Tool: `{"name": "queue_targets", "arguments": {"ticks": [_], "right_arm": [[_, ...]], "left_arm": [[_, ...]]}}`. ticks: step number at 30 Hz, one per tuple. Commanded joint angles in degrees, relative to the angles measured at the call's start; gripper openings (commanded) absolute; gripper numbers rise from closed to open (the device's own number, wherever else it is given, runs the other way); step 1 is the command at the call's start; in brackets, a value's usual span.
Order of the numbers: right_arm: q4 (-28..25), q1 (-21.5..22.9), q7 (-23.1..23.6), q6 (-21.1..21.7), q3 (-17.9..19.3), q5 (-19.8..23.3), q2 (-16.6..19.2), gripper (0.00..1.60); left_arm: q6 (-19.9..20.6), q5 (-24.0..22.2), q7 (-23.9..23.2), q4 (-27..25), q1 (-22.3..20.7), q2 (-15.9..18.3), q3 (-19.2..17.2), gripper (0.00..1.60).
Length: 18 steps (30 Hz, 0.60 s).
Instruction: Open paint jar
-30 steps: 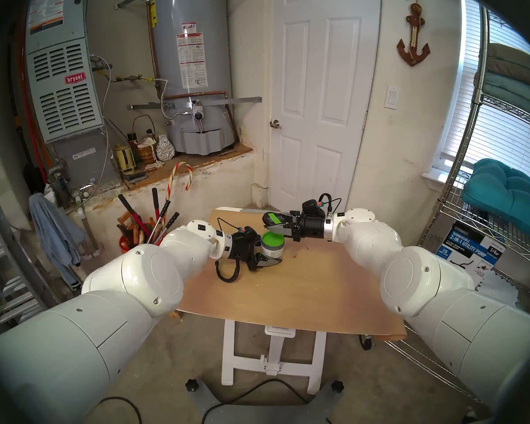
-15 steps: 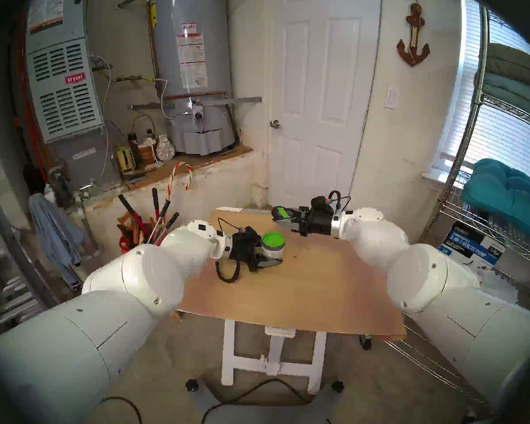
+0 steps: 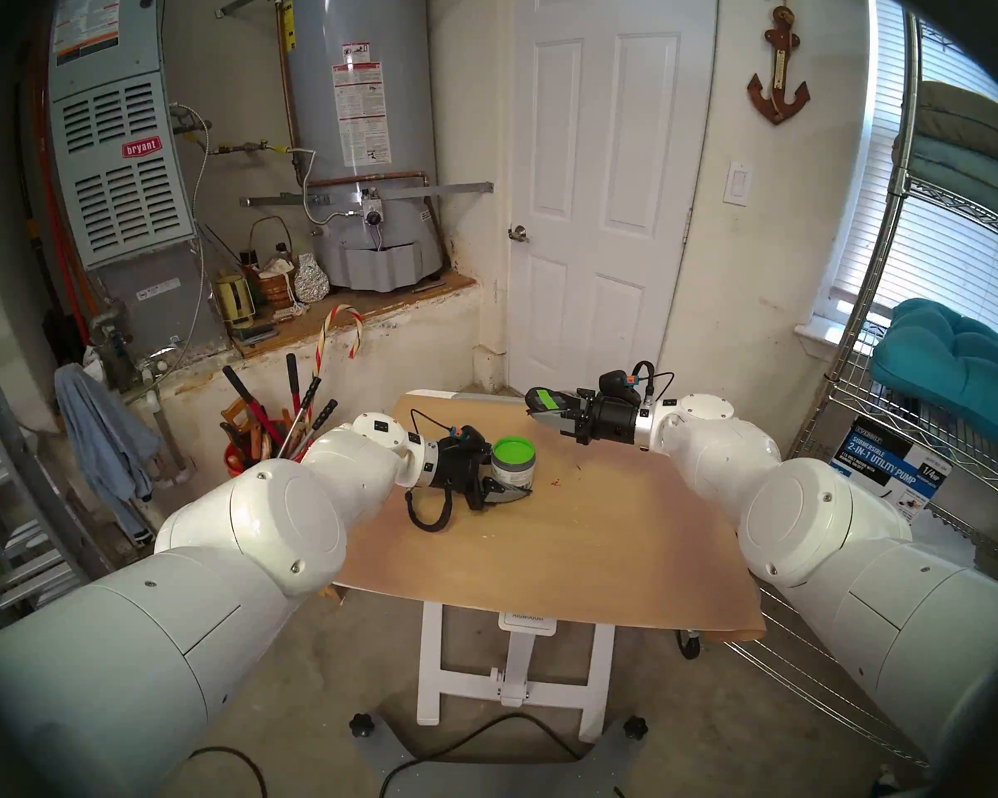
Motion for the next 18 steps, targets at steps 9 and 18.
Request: {"name": "queue_targets", "arguments": {"ticks": [9,18], "right_arm": [[0.69,1.22,-0.59,-0.66,0.26,-0.19,0.38,0.0],[1.13,1.27,-0.86,-0.89,0.41,-0.5,0.61,0.0]], "left_arm": [[0.21,0.16,-0.25,-0.08,0.45,0.32,0.14,1.31],[0.53,0.22,-0.36,-0.28,0.51,0.28,0.11,1.6]]}}
